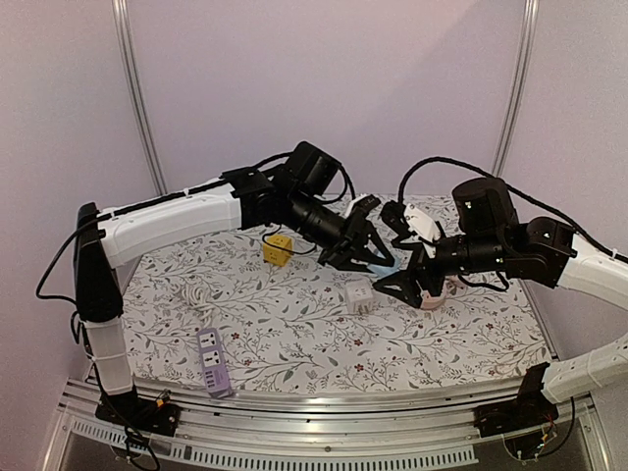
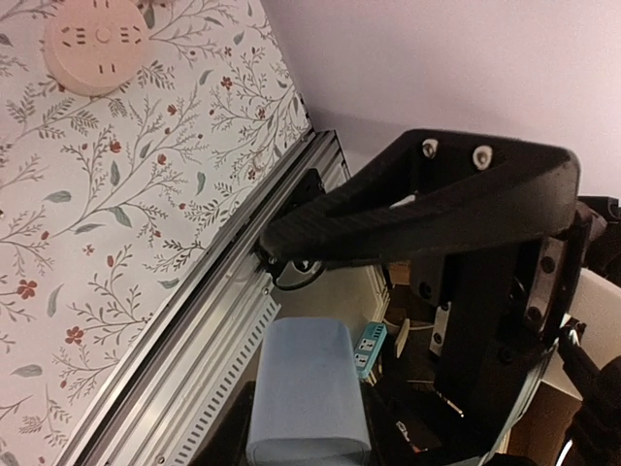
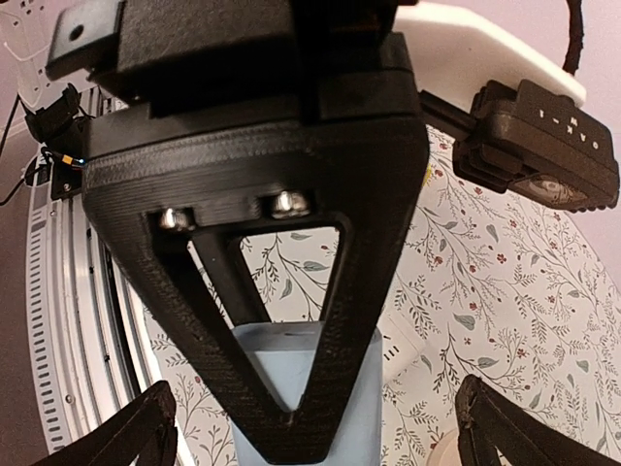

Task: Insert the plug

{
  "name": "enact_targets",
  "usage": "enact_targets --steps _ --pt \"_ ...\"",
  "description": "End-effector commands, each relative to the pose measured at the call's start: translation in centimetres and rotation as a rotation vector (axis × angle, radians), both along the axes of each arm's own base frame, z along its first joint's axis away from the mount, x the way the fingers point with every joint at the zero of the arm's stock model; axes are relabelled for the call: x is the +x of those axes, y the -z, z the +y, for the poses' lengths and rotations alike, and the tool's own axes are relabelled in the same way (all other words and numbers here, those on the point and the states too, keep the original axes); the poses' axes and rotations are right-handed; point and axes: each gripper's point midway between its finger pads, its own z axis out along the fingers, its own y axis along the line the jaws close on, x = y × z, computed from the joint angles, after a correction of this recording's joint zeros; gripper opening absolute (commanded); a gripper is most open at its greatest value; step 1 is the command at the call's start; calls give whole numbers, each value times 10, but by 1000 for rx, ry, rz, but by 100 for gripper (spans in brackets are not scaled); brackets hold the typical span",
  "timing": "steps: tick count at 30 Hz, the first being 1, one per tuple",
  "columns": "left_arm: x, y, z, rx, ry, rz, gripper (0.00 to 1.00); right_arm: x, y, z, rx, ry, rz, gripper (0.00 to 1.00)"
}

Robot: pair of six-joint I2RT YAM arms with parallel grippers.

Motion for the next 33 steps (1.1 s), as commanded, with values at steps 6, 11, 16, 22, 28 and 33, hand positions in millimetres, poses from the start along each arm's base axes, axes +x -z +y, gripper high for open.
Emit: enact_targets --steps 6,11,16,22,28,33 --pt "3 15 22 127 -71 -52 0 -2 7 -3 38 55 51 99" --pt "13 18 41 200 -145 -80 0 0 8 -5 49 93 90 99" --pt "17 15 54 242 -194 -106 0 6 8 -7 58 146 98 99" --pt "24 27 92 395 -305 -157 0 10 9 -11 72 199 123 99" --pt "21 38 129 489 -393 -179 4 23 3 -27 82 322 89 99" --pt "18 44 168 612 -492 -179 0 37 -2 -44 67 439 38 99"
